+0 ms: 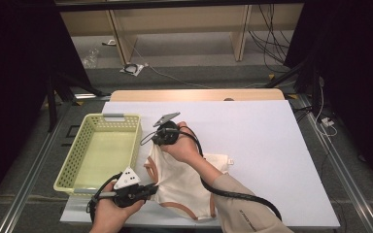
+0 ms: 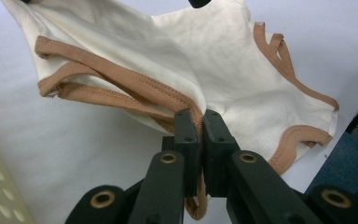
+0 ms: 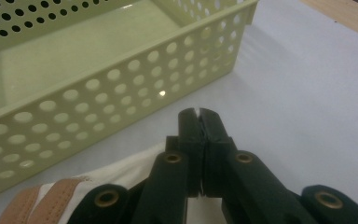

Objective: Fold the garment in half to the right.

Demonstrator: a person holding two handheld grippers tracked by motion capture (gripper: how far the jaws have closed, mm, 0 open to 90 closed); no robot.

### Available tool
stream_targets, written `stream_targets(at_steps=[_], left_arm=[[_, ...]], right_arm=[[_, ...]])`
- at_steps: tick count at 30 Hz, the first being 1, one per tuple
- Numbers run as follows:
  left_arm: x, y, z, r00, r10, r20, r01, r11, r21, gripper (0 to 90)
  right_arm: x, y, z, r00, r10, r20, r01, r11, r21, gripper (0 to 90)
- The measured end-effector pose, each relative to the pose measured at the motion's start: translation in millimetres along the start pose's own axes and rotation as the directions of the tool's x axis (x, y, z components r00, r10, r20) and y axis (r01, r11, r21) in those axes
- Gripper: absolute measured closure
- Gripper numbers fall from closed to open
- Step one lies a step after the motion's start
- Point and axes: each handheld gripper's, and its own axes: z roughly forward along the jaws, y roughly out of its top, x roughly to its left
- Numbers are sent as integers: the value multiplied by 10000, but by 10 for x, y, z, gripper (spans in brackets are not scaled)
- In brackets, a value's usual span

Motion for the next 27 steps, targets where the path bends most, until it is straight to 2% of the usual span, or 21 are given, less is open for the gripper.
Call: stream_targets(at_steps=[17,19,27], left_arm=[[36,-14,-78,9997,-237,-5,237,9996,-126,857],[46,-12,-91,9996,-274,0,274,9995,-133,857],[57,-17,-117,9994,-346,-16,346,9993,-122,857]], right_arm=[[21,68,-5,9998,-160,-143,155,9993,-344,896],[28,77,-14,9999,-44,-156,40,9995,-311,895],[41,98,-18,9998,-102,-166,96,9993,-348,895]])
